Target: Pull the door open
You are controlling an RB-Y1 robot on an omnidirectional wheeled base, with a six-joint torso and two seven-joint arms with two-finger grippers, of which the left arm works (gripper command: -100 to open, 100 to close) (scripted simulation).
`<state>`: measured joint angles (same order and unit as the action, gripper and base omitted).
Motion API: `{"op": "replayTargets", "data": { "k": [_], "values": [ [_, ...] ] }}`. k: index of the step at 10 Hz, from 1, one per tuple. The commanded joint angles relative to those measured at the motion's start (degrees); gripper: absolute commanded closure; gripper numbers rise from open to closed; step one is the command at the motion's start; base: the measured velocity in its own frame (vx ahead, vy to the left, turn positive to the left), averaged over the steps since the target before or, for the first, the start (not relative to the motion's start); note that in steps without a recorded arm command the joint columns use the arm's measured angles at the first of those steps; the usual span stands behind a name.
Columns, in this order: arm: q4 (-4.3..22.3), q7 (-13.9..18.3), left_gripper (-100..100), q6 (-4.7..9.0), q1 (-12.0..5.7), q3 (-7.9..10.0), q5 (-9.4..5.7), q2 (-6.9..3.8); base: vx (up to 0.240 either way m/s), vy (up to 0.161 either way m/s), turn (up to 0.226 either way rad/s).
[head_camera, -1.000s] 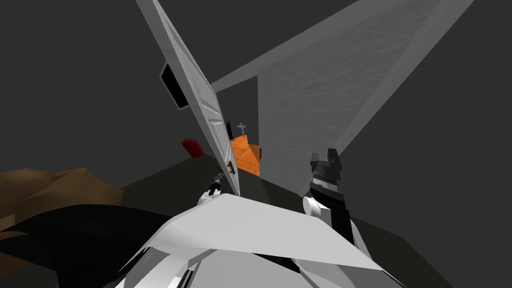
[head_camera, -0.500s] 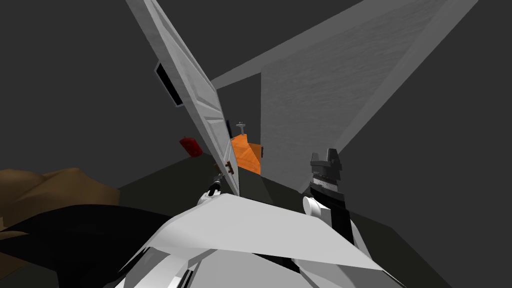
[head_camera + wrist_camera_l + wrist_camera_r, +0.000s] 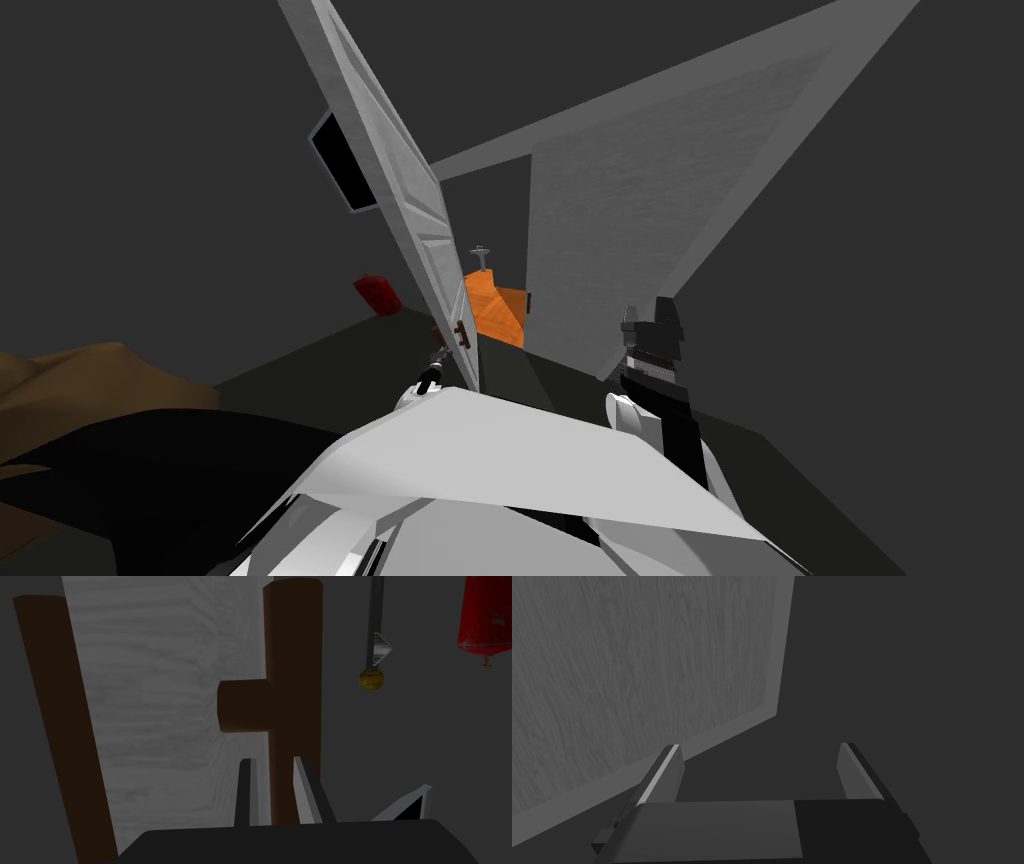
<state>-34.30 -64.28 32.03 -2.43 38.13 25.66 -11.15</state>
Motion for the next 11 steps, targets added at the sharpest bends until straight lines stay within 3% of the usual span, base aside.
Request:
{"op": "replayTargets", "data": {
  "k": [1,11],
  "values": [
    [-0.9,-0.1,-100,0.61,-1.37,-1.01,0.4,0.02,-0.052,0.134,-0.073],
    [-0.8,0.0,-100,1.06,-1.41,-1.41,0.55,-0.02,-0.008,0.012,-0.012]
  ]
}}
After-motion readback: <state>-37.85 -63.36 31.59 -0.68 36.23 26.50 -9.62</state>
